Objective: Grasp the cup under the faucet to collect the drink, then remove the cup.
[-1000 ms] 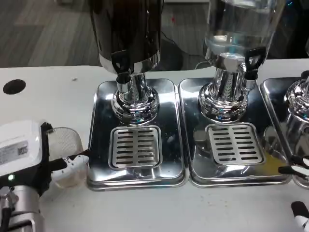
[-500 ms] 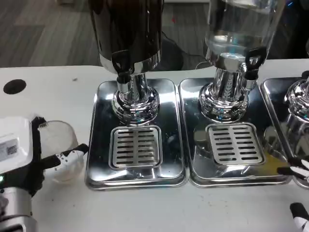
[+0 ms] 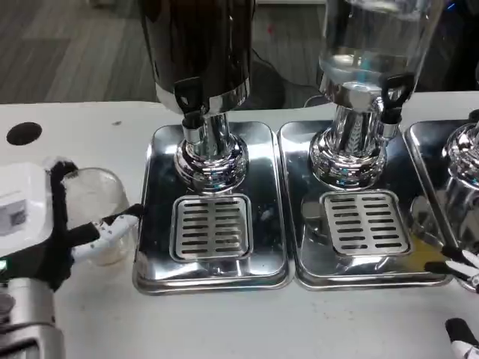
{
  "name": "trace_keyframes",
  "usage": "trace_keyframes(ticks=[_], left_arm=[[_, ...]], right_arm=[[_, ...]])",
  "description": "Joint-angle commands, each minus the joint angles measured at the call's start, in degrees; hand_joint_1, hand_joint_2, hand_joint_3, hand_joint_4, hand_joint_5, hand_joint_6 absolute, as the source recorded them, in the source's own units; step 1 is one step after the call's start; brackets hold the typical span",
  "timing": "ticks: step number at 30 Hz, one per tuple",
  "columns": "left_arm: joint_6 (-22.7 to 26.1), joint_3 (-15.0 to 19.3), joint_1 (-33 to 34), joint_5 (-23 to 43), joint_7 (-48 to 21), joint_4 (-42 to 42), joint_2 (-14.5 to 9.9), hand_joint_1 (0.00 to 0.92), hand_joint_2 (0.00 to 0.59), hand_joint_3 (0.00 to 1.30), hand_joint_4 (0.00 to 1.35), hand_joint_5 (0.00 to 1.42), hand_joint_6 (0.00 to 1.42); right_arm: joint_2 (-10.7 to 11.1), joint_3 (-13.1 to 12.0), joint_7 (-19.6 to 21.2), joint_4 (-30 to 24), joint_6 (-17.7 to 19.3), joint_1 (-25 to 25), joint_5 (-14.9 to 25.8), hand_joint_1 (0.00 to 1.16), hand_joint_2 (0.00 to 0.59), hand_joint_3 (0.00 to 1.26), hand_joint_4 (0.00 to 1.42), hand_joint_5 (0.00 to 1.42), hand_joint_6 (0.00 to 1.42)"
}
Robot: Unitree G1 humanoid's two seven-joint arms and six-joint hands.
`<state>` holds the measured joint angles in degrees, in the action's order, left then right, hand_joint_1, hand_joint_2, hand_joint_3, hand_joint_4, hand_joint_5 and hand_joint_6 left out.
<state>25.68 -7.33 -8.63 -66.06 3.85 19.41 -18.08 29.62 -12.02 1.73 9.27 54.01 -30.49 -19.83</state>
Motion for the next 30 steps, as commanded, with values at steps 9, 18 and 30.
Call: trace_keyframes(ticks=[9, 18, 30], left_arm=[[1.1, -6.78, 8.55, -2.81, 0.41, -5.71, 4.29, 0.334, 0.129, 0.54, 0.63, 0.85, 0.95], [1.88, -10.39, 11.89, -3.8, 1.34, -8.81, 7.03, 0.334, 0.13, 0.54, 0.63, 0.85, 0.94], [3.44, -12.2, 15.02, -3.31, 2.8, -13.51, 8.68, 0.334, 0.13, 0.53, 0.61, 0.83, 0.94]], right_arm=[[0.82, -1.17, -0.17, 2.93, 3.07, -1.19, 1.74, 0.47, 0.456, 0.24, 0.1, 0.08, 0.0], [1.53, -1.94, -0.22, 6.87, 5.44, -1.15, 3.01, 0.48, 0.456, 0.24, 0.11, 0.08, 0.0], [2.7, -1.99, -0.92, 10.49, 7.59, -0.83, 4.94, 0.48, 0.456, 0.23, 0.11, 0.08, 0.0]])
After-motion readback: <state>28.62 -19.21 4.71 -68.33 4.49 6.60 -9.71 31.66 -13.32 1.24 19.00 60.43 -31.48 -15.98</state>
